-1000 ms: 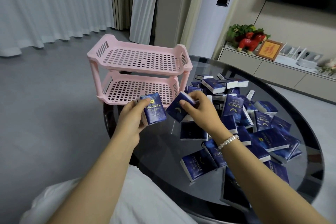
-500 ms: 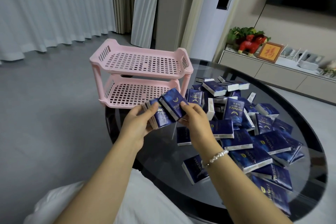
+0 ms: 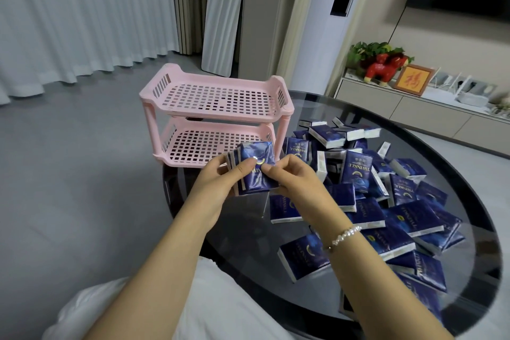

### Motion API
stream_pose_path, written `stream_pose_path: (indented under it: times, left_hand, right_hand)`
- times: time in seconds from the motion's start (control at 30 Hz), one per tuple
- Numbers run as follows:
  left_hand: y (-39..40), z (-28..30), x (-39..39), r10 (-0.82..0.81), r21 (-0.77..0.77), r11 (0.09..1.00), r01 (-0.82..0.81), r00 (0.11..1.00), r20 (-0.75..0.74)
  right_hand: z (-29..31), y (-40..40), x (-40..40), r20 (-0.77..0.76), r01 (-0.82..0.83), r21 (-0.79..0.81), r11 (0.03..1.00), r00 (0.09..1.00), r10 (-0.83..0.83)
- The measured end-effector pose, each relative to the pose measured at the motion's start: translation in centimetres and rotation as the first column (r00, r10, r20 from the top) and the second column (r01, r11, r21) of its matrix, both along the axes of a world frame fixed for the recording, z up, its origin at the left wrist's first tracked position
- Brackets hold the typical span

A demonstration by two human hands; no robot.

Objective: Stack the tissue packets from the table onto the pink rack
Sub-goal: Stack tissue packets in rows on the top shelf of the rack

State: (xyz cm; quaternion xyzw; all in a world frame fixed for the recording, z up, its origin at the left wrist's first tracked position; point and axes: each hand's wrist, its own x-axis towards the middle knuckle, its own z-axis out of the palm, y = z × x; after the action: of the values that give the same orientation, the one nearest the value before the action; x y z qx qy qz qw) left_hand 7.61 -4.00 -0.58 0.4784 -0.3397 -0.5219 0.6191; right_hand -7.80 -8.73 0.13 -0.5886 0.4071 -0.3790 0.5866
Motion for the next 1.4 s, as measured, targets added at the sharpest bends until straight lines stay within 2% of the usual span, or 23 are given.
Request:
stream_pose_path:
  times: [0.07, 0.13, 0.2, 0.4, 0.53, 0.73, 0.87, 1.0, 1.2, 1.33, 1.4]
  left_hand:
    - [0.2, 0.3, -0.1, -0.019, -0.035, 0.999, 0.018, 0.999, -0.028]
    - [0.4, 0.9, -0.2, -0.041, -0.063, 0.997, 0.038, 0.998, -0.040]
    - [0.5, 1.6, -0.2, -0.072, -0.095, 0.993, 0.072, 0.997, 0.003]
    - [-0.7, 5.9, 0.5, -0.115, -0.219, 0.965, 0.146, 0.982, 0.150]
    - [-2.8, 9.5, 1.4, -0.117, -0.226, 0.959, 0.169, 0.967, 0.227]
    - [-8.9, 12.5, 3.8, -0.064, -0.201, 0.966, 0.160, 0.908, 0.414]
    - [-14.0, 12.3, 5.6, -0.063, -0.111, 0.982, 0.153, 0.820, 0.569]
    - [-17.4, 10.4, 6.1, -0.119, -0.033, 0.984, 0.177, 0.777, 0.618]
    - [-19.3, 9.0, 5.4, -0.153, -0.010, 0.975, 0.223, 0.701, 0.697]
    - [-19.3, 8.3, 5.0, -0.132, 0.007, 0.982, 0.191, 0.651, 0.748]
    - [-19.0, 8.4, 4.5, -0.138, 0.026, 0.981, 0.190, 0.606, 0.784]
  right_hand:
    - [0.9, -0.1, -0.7, -0.034, -0.081, -0.010, 0.997, 0.996, 0.081]
    - [1.8, -0.4, -1.2, -0.001, -0.175, -0.013, 0.985, 0.985, 0.175]
    - [3.0, -0.5, -1.5, 0.020, -0.237, -0.031, 0.971, 0.971, 0.237]
    - [7.7, -2.2, -1.8, -0.019, -0.295, -0.163, 0.942, 0.955, 0.296]
    - [11.1, -4.7, -1.5, -0.049, -0.312, -0.222, 0.924, 0.950, 0.309]
    - [13.8, -10.8, 0.7, -0.142, -0.303, -0.314, 0.900, 0.952, 0.271]
    - [13.4, -15.7, 2.1, -0.292, -0.301, -0.341, 0.891, 0.934, 0.204]
    - [12.4, -18.4, 2.5, -0.443, -0.311, -0.354, 0.882, 0.887, 0.134]
    - [10.3, -20.0, 2.3, -0.468, -0.260, -0.355, 0.898, 0.881, 0.070]
    - [9.3, -20.0, 2.5, -0.415, -0.249, -0.348, 0.904, 0.906, 0.090]
    - [9.1, -19.8, 2.4, -0.440, -0.248, -0.382, 0.890, 0.896, 0.061]
